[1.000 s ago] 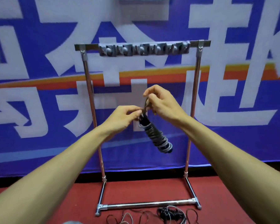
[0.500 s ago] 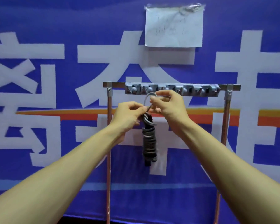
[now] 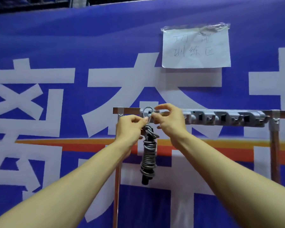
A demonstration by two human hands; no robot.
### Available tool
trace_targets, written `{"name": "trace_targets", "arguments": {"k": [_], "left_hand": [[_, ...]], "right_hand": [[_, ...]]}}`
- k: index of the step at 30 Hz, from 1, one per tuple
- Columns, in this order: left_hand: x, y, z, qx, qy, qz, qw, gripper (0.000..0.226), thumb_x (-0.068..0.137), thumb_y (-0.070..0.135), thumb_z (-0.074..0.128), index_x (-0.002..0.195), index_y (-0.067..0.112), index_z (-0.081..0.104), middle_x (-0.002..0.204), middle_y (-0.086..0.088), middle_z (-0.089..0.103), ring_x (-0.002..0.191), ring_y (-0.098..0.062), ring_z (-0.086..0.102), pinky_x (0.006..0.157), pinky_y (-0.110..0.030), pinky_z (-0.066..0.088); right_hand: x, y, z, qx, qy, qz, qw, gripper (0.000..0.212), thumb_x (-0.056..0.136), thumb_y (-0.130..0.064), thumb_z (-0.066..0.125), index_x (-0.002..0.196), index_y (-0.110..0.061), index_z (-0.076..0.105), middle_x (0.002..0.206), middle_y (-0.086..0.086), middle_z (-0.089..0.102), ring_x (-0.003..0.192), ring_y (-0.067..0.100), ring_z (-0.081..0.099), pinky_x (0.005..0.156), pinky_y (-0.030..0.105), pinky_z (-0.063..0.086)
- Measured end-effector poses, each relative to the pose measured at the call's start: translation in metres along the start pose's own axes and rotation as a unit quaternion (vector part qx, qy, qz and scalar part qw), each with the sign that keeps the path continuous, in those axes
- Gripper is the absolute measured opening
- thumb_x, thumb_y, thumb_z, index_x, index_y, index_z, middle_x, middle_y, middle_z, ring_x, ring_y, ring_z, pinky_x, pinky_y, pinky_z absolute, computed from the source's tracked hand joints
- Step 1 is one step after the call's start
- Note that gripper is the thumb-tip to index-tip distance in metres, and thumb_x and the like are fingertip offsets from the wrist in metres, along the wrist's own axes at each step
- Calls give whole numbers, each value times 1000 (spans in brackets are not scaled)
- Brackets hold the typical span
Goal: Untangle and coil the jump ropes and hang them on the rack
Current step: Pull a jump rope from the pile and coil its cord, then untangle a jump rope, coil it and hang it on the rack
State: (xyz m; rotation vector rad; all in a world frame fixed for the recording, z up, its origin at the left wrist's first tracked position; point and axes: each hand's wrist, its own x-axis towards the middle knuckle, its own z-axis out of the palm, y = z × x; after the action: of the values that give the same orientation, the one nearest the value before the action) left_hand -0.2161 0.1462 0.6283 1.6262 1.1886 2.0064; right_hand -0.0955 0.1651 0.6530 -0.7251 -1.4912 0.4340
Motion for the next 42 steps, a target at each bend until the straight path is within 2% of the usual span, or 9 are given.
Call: {"name": "trace_targets", "arguments": {"k": [6, 13, 17, 20, 23, 29, 34, 39, 42], "left_hand": [[41, -22, 3, 26, 32, -3, 999, 19, 91, 24, 68, 81, 8, 71, 75, -7, 71, 64, -18, 66, 62, -31, 57], [53, -46, 11, 58, 8, -27, 998, 20, 89, 26, 70, 77, 11, 73, 76, -6, 72, 74, -22, 70, 71, -36, 59], [40, -53, 7, 66, -20, -39, 997, 20, 94, 25, 63, 82, 13, 72, 80, -5, 73, 74, -16, 70, 77, -37, 58], [32, -50, 2, 90, -40, -47, 994, 22, 97, 20, 54, 84, 19, 71, 91, -4, 74, 88, -19, 70, 85, -39, 57], [14, -45, -5, 106, -37, -65, 992, 20, 97, 17, 52, 103, 18, 71, 105, -3, 71, 97, -18, 66, 92, -40, 54], [-71, -36, -14, 101, -114, -86, 985, 25, 95, 2, 47, 98, 11, 70, 86, -3, 69, 71, -11, 63, 53, -11, 46], [-173, -54, -1, 128, -228, -154, 953, 23, 93, 5, 53, 87, 22, 67, 92, -2, 70, 77, -13, 67, 68, -21, 45], [-275, -86, 15, 151, -306, -249, 906, 16, 92, 6, 56, 99, 16, 66, 90, 1, 66, 71, -10, 62, 54, -8, 41], [-322, -109, 23, 159, -342, -285, 881, 15, 91, 8, 57, 92, 20, 66, 93, 1, 66, 75, -13, 64, 60, -15, 42]], "right_hand": [[33, 18, 31, -11, 2, 25, 1000, 24, 87, -2, 60, 107, -12, 69, 90, 1, 70, 75, 9, 65, 60, 16, 48], [37, 42, 41, -39, -34, 67, 996, 46, 83, 5, 44, 121, -11, 63, 116, 7, 66, 106, 22, 61, 91, 38, 53], [25, 45, 36, -48, -47, 60, 996, 45, 83, 7, 40, 110, -17, 67, 109, 5, 67, 102, 22, 62, 87, 44, 54], [16, 46, 28, -59, -54, 67, 995, 45, 83, 4, 42, 112, -19, 66, 111, 4, 67, 105, 21, 61, 90, 45, 53], [-5, 45, 10, -96, -80, 80, 989, 41, 83, 1, 44, 109, -18, 69, 111, 4, 68, 98, 22, 64, 90, 43, 54], [-90, 48, -46, -162, -185, 101, 964, 29, 87, -1, 51, 104, -12, 72, 88, -4, 66, 78, 9, 60, 58, 22, 53], [-179, 77, -98, -181, -256, 185, 931, 21, 90, -8, 56, 103, -13, 72, 92, 0, 68, 81, 14, 61, 64, 24, 56], [-272, 110, -149, -161, -259, 295, 906, 19, 93, -6, 56, 106, -5, 70, 82, 0, 61, 79, 13, 55, 65, 26, 54], [-317, 131, -172, -156, -261, 352, 885, 19, 94, -4, 55, 107, -1, 68, 82, 2, 59, 78, 15, 53, 63, 26, 52]]}}
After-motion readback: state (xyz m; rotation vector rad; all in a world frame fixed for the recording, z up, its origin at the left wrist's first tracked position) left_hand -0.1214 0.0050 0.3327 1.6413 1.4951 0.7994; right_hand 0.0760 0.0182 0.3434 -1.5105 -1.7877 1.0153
